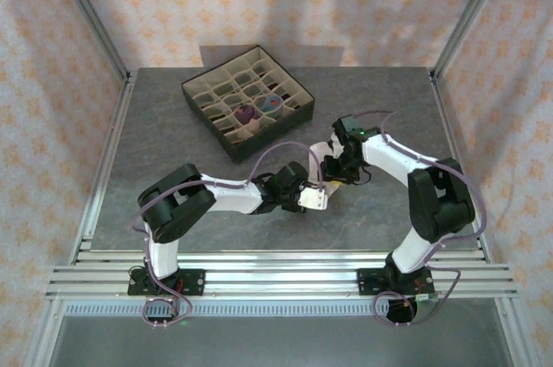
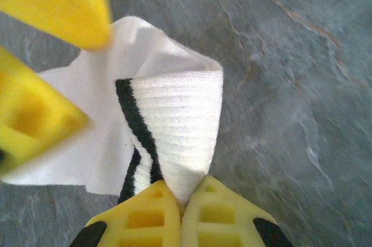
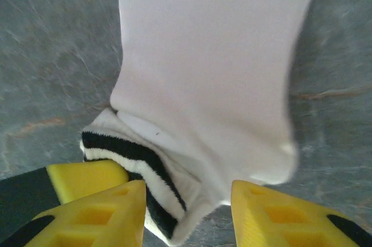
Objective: Roll the socks
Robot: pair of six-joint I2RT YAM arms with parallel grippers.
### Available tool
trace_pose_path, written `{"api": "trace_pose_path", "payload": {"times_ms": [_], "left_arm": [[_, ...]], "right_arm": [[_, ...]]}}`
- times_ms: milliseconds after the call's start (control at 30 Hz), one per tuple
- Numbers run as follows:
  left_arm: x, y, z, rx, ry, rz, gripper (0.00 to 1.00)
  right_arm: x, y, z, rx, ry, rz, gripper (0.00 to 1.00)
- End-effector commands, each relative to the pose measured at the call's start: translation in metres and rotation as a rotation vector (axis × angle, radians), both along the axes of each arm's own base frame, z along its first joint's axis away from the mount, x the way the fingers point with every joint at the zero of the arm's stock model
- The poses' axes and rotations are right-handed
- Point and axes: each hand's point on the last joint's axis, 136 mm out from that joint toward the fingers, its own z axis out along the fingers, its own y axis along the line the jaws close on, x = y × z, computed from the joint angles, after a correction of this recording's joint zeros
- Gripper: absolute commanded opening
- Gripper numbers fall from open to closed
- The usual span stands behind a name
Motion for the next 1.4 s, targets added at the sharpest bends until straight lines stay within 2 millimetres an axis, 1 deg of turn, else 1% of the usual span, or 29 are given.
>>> {"api": "trace_pose_path", "payload": {"times_ms": [0, 100, 167, 233, 333, 400, 500, 567, 600, 667, 733, 833, 900, 1000, 1133, 1233, 1367], "left_arm": [[-0.029, 0.04, -0.024, 0.131, 0.149, 0.055, 0.0], [-0.043, 0.046, -0.019, 0.139, 0.216, 0.051, 0.0], [-0.055, 0.047, -0.014, 0.136, 0.271, 0.03, 0.0], [-0.066, 0.049, -0.01, 0.149, 0.329, 0.009, 0.0], [-0.079, 0.046, -0.001, 0.156, 0.408, -0.036, 0.0], [-0.087, 0.044, 0.001, 0.171, 0.479, -0.055, 0.0], [-0.09, 0.041, 0.003, 0.185, 0.585, -0.051, 0.0], [-0.089, 0.039, 0.003, 0.19, 0.666, -0.025, 0.0], [-0.087, 0.039, 0.003, 0.19, 0.709, -0.007, 0.0], [-0.085, 0.038, -0.001, 0.183, 0.8, 0.02, 0.0], [-0.082, 0.037, -0.001, 0.157, 0.866, 0.046, 0.0], [-0.076, 0.036, -0.001, 0.11, 0.947, 0.078, 0.0], [-0.073, 0.034, -0.001, 0.082, 0.995, 0.099, 0.0], [-0.068, 0.032, -0.001, 0.065, 1.057, 0.131, 0.0], [-0.06, 0.029, -0.003, 0.052, 1.127, 0.187, 0.0], [-0.053, 0.027, -0.007, 0.041, 1.167, 0.223, 0.0], [-0.046, 0.025, -0.011, 0.018, 1.21, 0.245, 0.0]], "right_arm": [[0.005, -0.003, -0.007, -0.021, 0.019, -0.036, 0.4], [0.006, 0.011, -0.029, 0.051, 0.057, -0.052, 0.33], [0.011, 0.022, -0.035, 0.1, 0.049, -0.043, 0.26], [0.013, 0.037, -0.035, 0.147, 0.036, -0.004, 0.22], [0.014, 0.054, -0.035, 0.213, 0.032, 0.042, 0.17], [0.015, 0.057, -0.035, 0.237, 0.028, 0.049, 0.16], [0.015, 0.057, -0.031, 0.244, 0.012, 0.061, 0.16], [0.015, 0.056, -0.026, 0.265, -0.001, 0.06, 0.18], [0.016, 0.054, -0.023, 0.278, -0.01, 0.049, 0.21], [0.016, 0.046, -0.018, 0.3, -0.038, 0.009, 0.26], [0.014, 0.037, -0.013, 0.311, -0.064, -0.031, 0.31], [0.004, 0.021, -0.007, 0.283, -0.092, -0.065, 0.36], [-0.004, 0.015, -0.002, 0.271, -0.108, -0.073, 0.39], [-0.016, 0.009, 0.001, 0.269, -0.131, -0.091, 0.39], [-0.028, 0.009, 0.006, 0.32, -0.171, -0.103, 0.4], [-0.035, 0.018, 0.01, 0.371, -0.168, -0.084, 0.37], [-0.042, 0.029, 0.003, 0.361, -0.158, -0.034, 0.38]]}}
